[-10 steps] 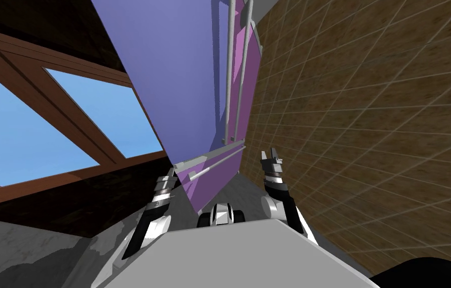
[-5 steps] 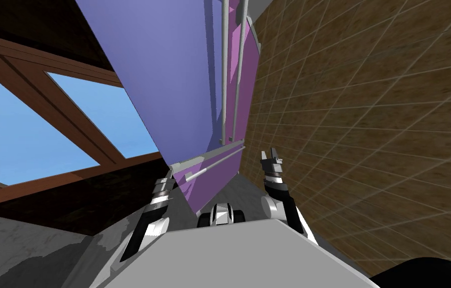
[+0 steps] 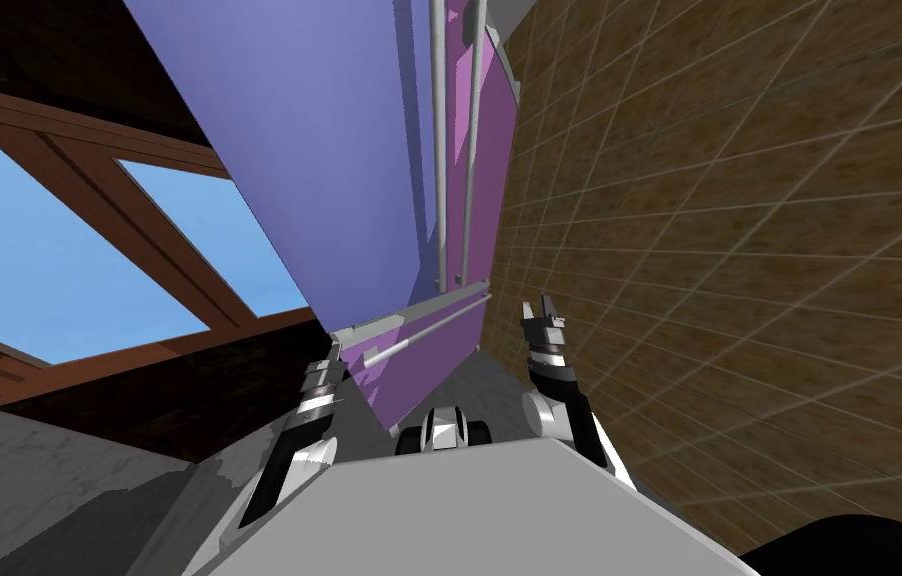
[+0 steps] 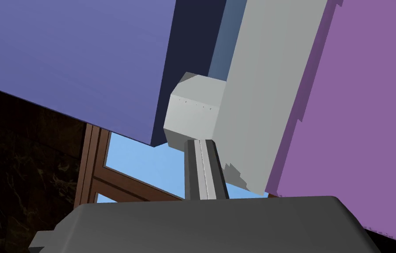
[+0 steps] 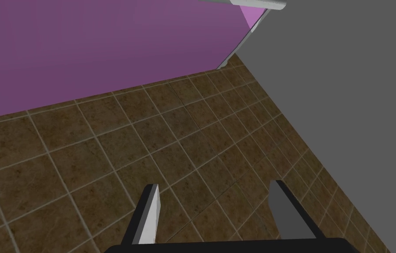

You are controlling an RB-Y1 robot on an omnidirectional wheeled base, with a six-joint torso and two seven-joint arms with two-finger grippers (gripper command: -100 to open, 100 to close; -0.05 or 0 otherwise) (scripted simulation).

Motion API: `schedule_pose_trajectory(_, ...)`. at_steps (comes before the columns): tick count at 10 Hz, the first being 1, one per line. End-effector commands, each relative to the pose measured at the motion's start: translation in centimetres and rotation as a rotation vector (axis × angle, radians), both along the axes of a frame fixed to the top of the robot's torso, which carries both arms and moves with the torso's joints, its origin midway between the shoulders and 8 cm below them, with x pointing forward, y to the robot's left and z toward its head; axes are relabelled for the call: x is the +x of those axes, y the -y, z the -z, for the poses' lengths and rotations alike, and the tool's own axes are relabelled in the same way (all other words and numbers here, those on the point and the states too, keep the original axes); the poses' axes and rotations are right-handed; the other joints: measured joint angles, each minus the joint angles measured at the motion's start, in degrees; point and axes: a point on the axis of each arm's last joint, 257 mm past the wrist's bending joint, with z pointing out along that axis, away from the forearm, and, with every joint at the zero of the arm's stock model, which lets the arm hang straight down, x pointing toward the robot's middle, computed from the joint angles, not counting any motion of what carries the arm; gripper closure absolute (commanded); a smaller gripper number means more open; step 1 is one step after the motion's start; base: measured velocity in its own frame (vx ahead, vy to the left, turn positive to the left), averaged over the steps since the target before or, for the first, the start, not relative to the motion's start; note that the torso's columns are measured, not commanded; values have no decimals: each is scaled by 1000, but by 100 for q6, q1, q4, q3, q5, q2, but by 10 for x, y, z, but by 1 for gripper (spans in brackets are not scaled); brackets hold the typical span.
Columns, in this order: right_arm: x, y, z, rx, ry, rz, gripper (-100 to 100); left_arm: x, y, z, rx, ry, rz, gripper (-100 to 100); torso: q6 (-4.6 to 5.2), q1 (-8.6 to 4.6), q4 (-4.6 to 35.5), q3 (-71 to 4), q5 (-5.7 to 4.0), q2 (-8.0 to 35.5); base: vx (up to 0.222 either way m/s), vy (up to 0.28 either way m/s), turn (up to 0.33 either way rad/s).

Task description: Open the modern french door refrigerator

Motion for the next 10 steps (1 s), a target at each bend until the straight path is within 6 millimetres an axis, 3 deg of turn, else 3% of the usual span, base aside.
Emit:
schedule_pose_trajectory(1, 0, 0, 0, 0, 0, 0, 0, -1, -7, 36, -59, -70, -23, -100, -34, -8, 33, 10, -34, 27, 29, -105, 69)
schedule_pose_trajectory(5, 0, 0, 0, 0, 0, 0, 0, -12, -18, 70, -159, -100, -85, -100, -39, 1, 54, 30, -39, 62, 42, -103, 93)
schedule_pose_trajectory(10, 0, 0, 0, 0, 0, 0, 0, -21, -8, 101, -296, -109, -149, -100, -74, -41, 101, 76, -85, 154, 21, -62, 26)
